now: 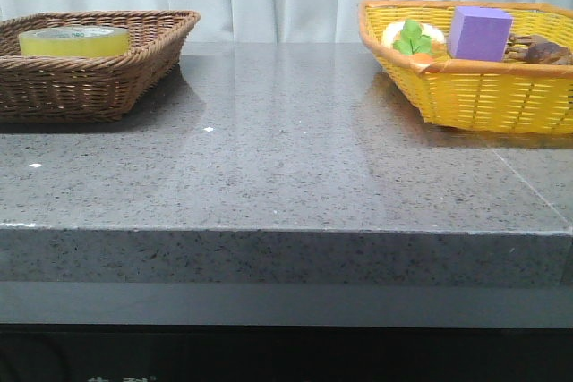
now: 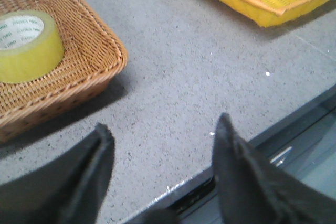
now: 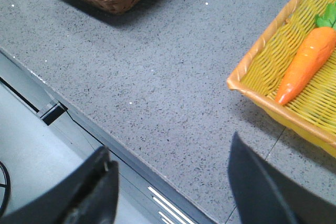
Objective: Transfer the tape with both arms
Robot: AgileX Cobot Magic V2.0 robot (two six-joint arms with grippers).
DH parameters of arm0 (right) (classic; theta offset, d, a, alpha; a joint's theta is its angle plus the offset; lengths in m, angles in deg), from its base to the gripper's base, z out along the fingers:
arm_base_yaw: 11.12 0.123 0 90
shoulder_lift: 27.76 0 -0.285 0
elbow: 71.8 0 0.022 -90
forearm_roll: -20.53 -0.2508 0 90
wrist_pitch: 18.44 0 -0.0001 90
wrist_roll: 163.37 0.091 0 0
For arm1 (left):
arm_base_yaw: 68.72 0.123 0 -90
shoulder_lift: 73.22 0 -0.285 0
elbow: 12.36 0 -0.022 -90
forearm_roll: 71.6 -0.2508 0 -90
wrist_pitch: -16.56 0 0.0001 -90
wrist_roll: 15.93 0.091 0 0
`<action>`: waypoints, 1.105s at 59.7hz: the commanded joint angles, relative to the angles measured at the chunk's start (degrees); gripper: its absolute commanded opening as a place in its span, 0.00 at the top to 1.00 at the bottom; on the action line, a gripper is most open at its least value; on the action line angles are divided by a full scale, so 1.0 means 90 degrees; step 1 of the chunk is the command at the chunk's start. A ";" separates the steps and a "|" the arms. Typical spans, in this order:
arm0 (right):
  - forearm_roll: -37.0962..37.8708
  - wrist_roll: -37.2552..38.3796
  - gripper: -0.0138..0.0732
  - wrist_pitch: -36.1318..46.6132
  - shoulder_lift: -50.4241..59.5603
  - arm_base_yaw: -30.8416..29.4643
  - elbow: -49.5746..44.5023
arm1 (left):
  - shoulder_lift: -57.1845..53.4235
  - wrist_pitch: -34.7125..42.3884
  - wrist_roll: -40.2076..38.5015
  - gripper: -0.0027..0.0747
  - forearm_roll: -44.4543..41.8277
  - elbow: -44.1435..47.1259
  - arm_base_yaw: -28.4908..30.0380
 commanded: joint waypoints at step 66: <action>-0.0042 -0.0002 0.92 0.0404 0.0028 -0.0028 0.0145 | -0.0287 0.0954 -0.0003 0.99 -0.0147 0.0113 -0.0003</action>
